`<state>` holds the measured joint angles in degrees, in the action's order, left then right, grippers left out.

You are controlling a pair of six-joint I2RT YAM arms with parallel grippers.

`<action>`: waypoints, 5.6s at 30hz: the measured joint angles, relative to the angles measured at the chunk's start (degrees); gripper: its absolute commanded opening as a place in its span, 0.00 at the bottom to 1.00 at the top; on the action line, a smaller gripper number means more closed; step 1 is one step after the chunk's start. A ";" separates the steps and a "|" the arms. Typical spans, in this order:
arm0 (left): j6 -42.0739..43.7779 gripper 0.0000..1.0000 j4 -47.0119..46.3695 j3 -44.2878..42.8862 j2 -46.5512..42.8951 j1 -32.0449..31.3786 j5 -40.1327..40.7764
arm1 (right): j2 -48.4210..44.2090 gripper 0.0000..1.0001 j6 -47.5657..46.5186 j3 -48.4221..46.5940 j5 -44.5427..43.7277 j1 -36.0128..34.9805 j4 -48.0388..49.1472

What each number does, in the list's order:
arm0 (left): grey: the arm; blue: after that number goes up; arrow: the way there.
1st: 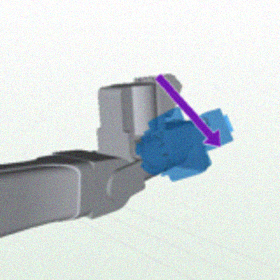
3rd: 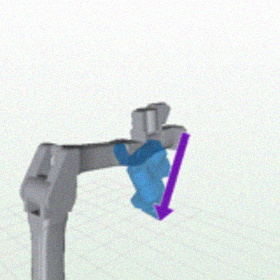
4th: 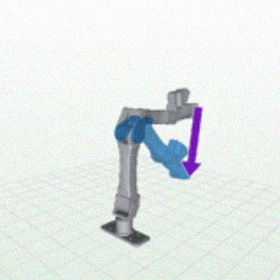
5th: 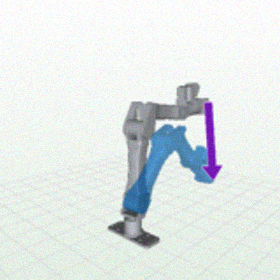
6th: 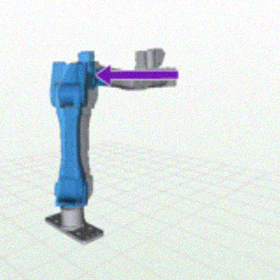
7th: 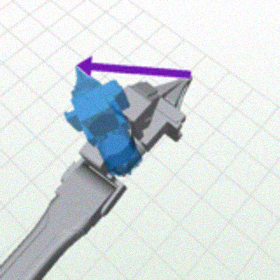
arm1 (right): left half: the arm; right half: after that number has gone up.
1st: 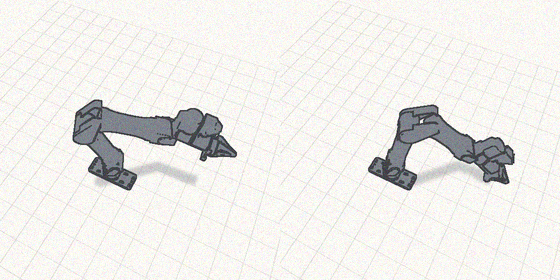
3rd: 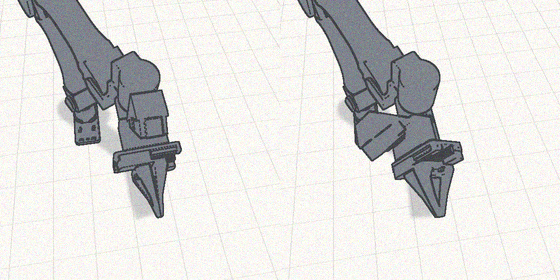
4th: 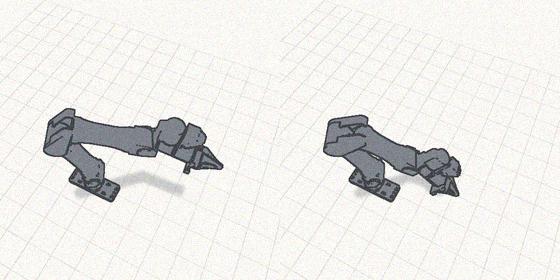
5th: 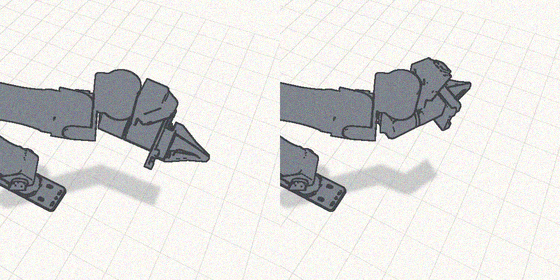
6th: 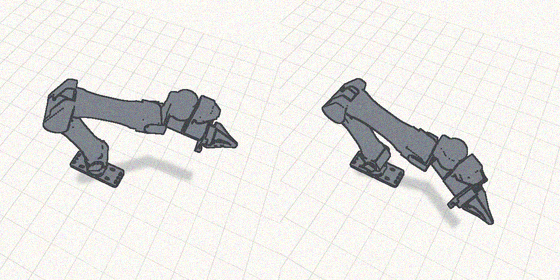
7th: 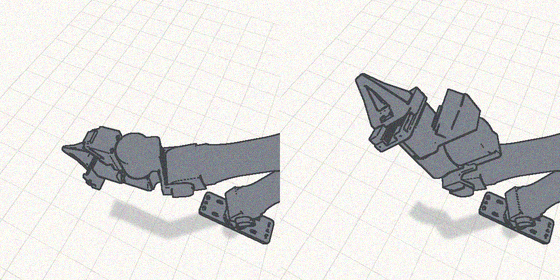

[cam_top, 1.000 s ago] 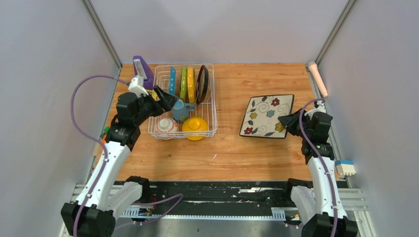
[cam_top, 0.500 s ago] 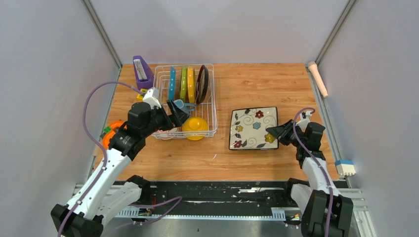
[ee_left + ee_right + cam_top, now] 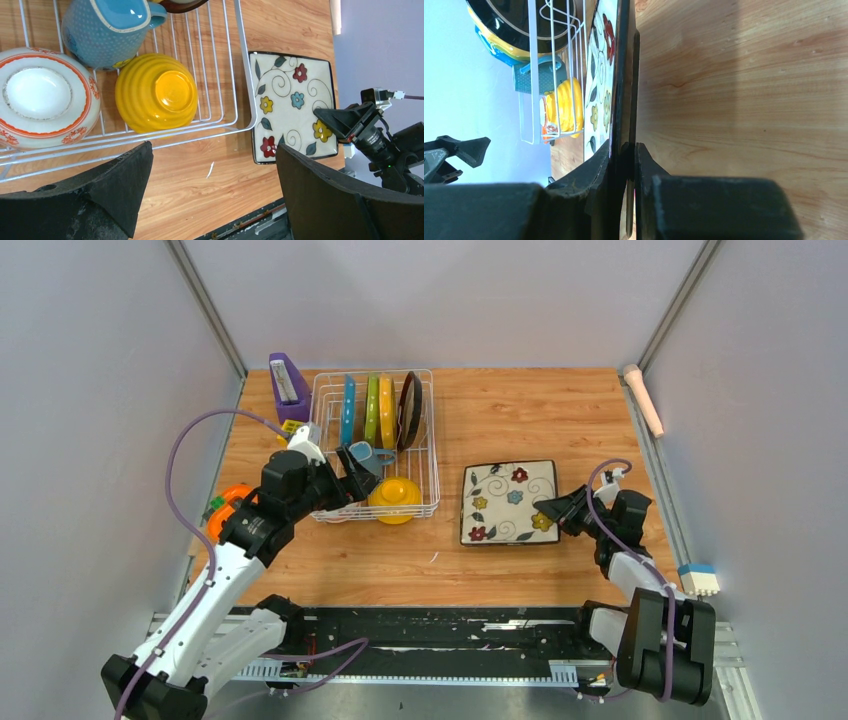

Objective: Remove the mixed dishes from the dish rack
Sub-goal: Place the plate at the center of the board, then pick up the plate from the dish rack.

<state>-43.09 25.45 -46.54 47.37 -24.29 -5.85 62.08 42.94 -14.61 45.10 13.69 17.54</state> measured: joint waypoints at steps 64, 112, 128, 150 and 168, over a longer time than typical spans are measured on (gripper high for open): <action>16.68 0.97 17.07 -68.50 64.87 -4.70 7.91 | -26.01 1.00 -3.63 -10.49 -33.83 -3.28 -35.28; 22.51 0.00 20.74 -75.82 76.94 -10.25 25.09 | -23.15 1.00 -3.61 -8.68 -33.20 -3.30 -31.61; 22.88 0.00 19.15 -74.77 72.89 -11.85 27.69 | -23.15 1.00 -3.61 -8.68 -33.20 -3.30 -31.54; 49.86 0.00 9.99 -58.10 46.21 -17.62 9.40 | -22.80 1.00 -3.19 -8.70 -31.01 -3.28 -31.52; 96.00 0.00 22.08 -30.71 25.07 -24.74 -21.97 | -14.19 1.00 5.92 -20.79 3.69 -3.30 -31.67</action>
<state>52.90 47.53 -77.25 72.44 -49.04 -27.81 47.90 48.86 -35.40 48.80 10.39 -14.13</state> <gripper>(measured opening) 0.323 0.996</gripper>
